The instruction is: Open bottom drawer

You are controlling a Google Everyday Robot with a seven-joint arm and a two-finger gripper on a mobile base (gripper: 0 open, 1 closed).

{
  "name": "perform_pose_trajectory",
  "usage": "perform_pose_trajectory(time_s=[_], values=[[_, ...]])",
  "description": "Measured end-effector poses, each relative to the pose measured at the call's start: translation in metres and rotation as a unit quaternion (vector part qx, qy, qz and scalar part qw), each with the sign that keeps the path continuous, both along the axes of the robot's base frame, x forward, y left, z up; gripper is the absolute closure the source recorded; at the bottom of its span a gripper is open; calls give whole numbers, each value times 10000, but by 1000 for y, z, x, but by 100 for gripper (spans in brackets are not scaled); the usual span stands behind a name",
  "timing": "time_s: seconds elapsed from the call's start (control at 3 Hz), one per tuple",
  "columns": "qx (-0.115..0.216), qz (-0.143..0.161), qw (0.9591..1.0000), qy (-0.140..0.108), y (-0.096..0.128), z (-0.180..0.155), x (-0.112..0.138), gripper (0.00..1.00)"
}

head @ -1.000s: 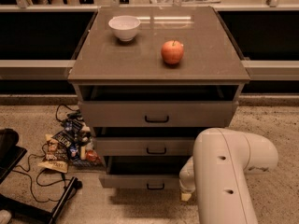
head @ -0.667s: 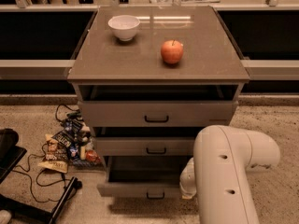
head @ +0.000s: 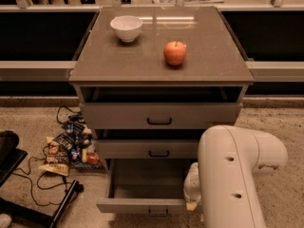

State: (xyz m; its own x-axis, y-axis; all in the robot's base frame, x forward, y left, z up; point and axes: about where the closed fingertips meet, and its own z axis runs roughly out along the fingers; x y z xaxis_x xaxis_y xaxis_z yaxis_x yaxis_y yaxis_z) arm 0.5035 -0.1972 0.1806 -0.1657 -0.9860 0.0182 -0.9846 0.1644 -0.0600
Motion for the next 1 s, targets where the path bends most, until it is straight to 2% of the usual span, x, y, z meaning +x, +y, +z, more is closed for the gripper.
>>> perform_pose_trajectory(time_s=[1.0], values=[[0,2,10000,24,0,-2,-3,9]])
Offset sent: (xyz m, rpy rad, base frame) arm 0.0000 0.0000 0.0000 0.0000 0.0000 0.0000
